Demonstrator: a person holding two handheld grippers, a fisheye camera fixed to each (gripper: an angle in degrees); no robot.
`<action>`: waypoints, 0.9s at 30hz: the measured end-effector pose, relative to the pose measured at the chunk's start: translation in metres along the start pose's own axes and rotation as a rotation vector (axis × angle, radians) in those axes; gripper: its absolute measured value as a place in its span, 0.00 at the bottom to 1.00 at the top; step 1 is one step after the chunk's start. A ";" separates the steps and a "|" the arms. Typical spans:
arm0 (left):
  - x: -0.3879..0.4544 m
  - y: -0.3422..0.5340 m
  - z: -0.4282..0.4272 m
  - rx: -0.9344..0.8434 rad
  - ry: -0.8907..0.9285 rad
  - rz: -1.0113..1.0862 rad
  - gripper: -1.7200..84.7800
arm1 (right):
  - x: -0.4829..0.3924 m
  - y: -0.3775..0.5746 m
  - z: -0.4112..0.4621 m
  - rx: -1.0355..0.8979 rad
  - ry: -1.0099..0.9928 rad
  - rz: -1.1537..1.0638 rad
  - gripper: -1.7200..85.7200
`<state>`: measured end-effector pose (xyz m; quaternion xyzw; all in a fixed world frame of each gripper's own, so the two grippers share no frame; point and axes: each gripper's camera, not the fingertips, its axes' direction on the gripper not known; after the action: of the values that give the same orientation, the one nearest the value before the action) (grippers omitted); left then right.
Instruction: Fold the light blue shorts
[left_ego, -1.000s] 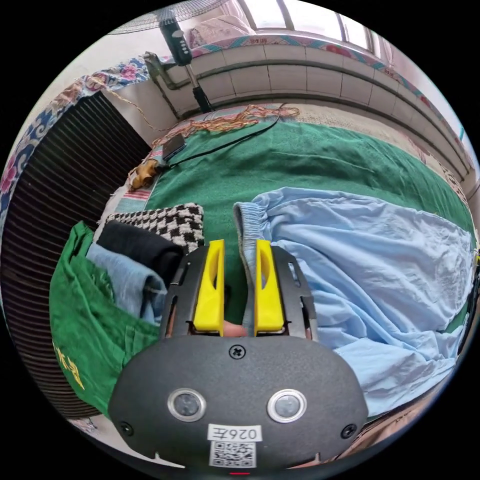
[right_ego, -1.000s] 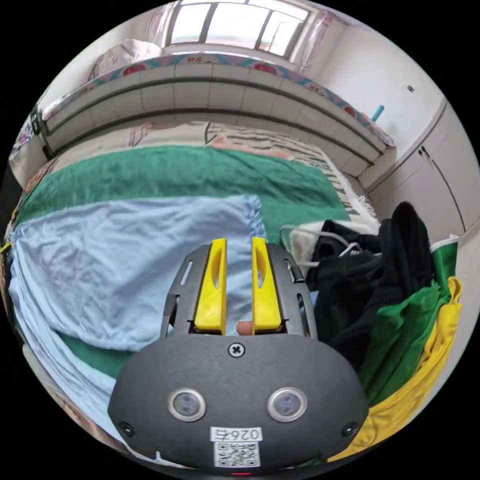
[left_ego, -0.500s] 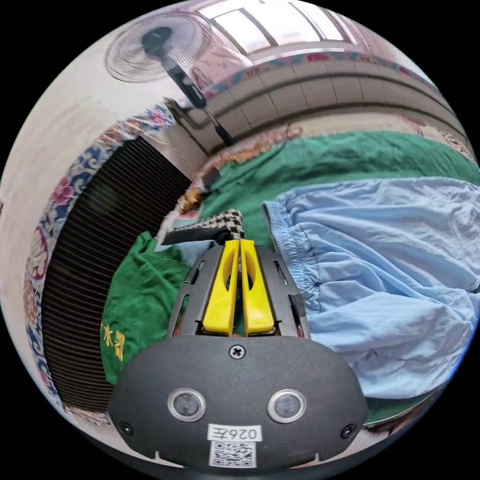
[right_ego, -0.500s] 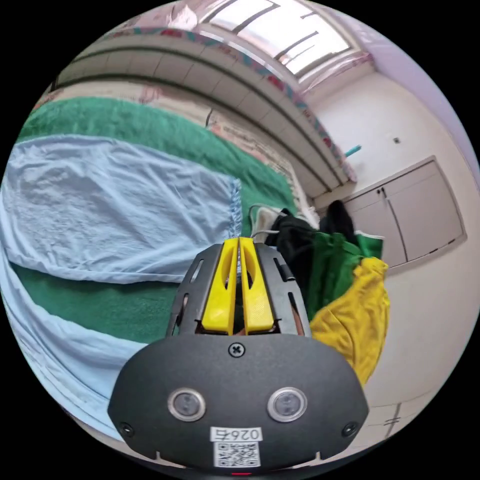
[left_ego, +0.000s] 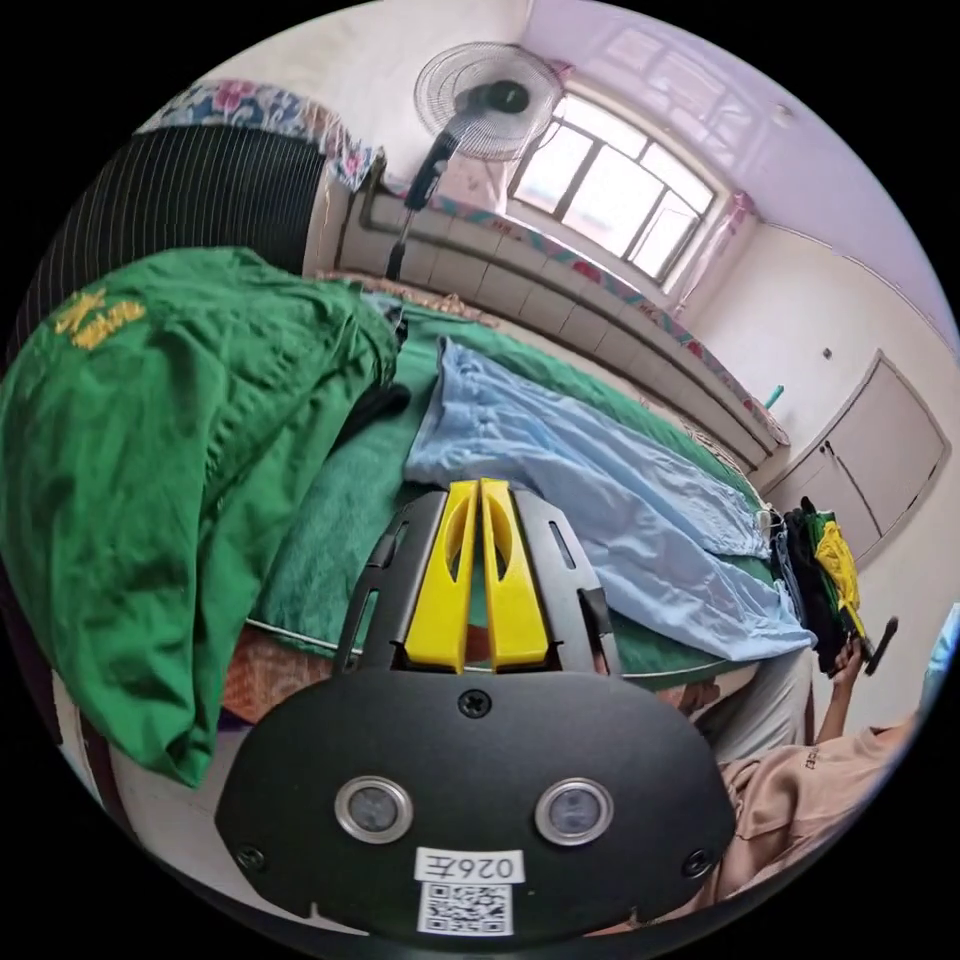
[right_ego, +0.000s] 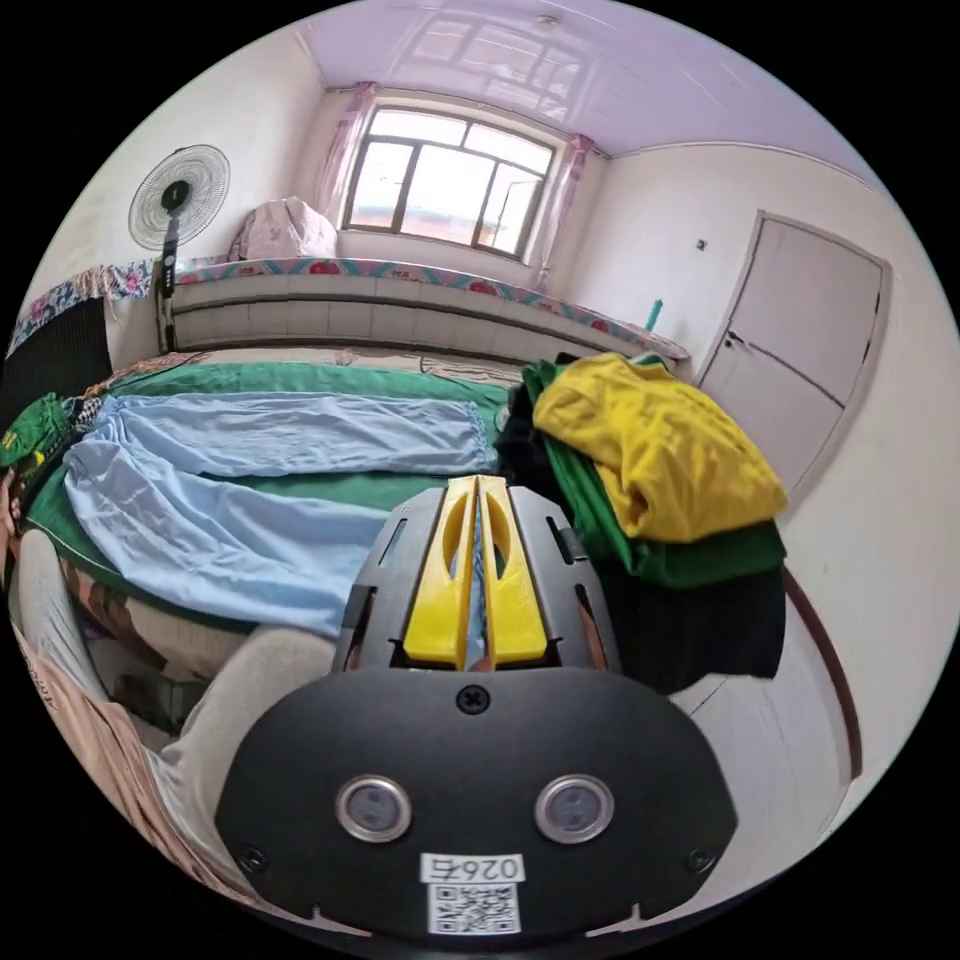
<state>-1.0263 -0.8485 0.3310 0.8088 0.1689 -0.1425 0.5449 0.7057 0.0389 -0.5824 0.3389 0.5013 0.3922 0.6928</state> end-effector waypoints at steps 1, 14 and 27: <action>-0.015 -0.003 0.007 -0.030 0.013 -0.027 0.07 | 0.019 0.008 -0.002 -0.014 -0.009 0.039 0.01; -0.116 -0.054 0.035 -0.060 0.347 -0.179 0.24 | 0.118 -0.002 0.036 -0.132 -0.353 0.096 0.13; -0.159 -0.097 0.037 -0.074 0.261 -0.256 0.29 | 0.136 -0.066 0.113 -0.262 -0.210 -0.093 0.17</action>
<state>-1.2131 -0.8683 0.3029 0.7717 0.3446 -0.0983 0.5254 0.8536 0.1195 -0.6672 0.2613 0.3859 0.3842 0.7970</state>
